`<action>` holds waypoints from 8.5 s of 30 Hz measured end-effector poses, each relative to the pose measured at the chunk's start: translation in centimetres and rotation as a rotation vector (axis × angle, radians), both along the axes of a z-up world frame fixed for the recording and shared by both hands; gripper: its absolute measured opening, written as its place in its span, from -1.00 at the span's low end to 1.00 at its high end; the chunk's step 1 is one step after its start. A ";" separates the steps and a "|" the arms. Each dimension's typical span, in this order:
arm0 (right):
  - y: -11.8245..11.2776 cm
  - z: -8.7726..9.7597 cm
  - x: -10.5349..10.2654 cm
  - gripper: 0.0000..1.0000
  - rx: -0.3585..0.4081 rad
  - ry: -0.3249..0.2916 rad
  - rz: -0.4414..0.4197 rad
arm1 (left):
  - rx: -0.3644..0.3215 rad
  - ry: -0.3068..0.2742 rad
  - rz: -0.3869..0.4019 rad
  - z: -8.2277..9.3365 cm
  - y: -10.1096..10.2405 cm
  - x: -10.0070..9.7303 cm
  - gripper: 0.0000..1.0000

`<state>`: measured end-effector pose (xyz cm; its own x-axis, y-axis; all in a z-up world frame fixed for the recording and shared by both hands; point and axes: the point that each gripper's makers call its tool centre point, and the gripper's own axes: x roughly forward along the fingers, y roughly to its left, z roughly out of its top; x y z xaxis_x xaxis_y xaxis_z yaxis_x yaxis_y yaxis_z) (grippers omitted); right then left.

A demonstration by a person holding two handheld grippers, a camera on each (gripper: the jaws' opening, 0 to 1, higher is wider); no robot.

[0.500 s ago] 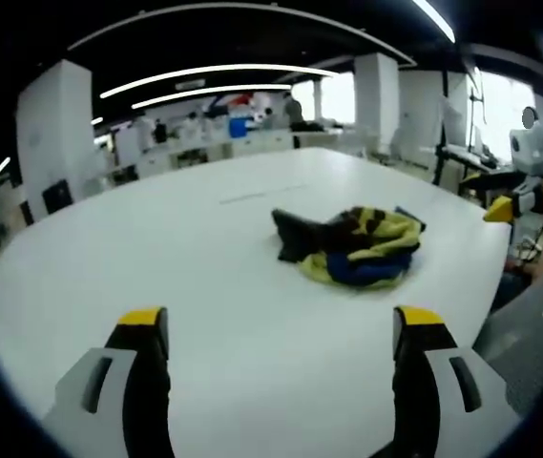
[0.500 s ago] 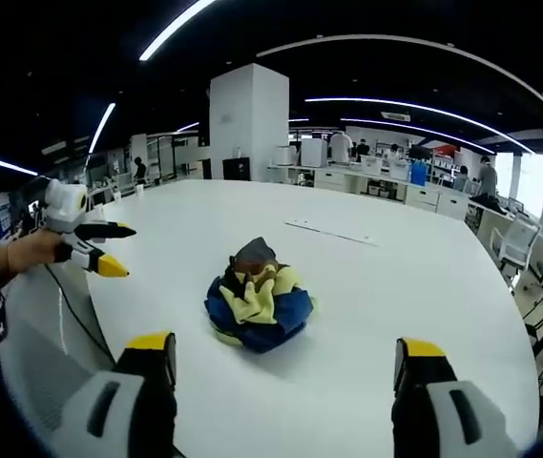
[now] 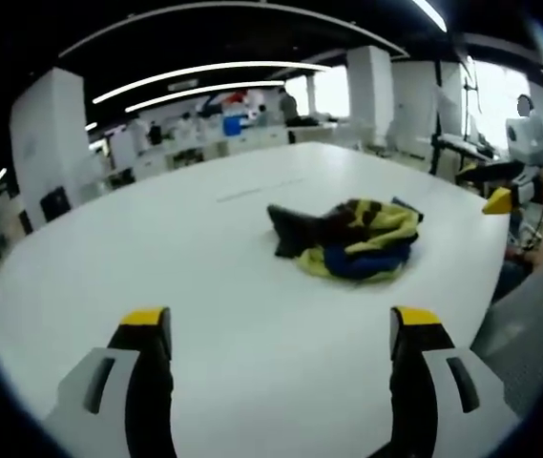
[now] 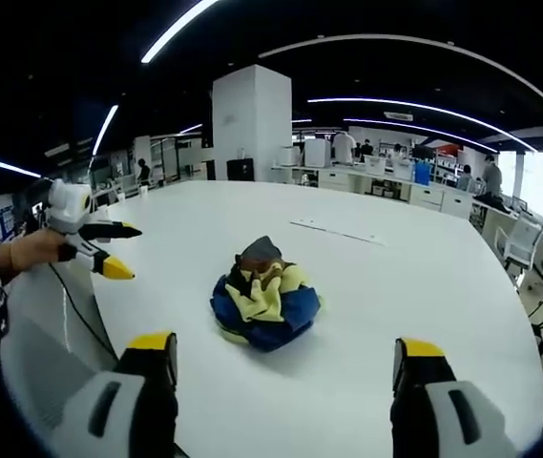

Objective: Fold the garment on the visible template until the final outline fits inside the template.

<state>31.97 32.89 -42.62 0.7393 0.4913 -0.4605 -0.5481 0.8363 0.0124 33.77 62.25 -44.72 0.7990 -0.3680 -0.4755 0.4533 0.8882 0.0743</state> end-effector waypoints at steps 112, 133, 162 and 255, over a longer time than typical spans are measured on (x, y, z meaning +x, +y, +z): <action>2.9 -3.6 7.0 -0.57 -0.032 0.081 0.291 | -0.031 0.049 -0.289 -2.7 -11.6 7.4 -0.43; 2.6 -5.6 6.4 -0.82 -0.258 0.035 0.361 | -0.014 0.108 -0.321 -5.4 -14.1 8.8 -0.72; 2.3 -4.2 7.7 -1.00 -0.243 -0.047 0.281 | -0.008 0.162 -0.272 -6.0 -13.1 8.4 -1.00; -9.5 -6.9 9.9 -1.00 0.024 0.188 -0.250 | 0.091 0.093 -0.275 -4.0 -9.3 9.2 -1.00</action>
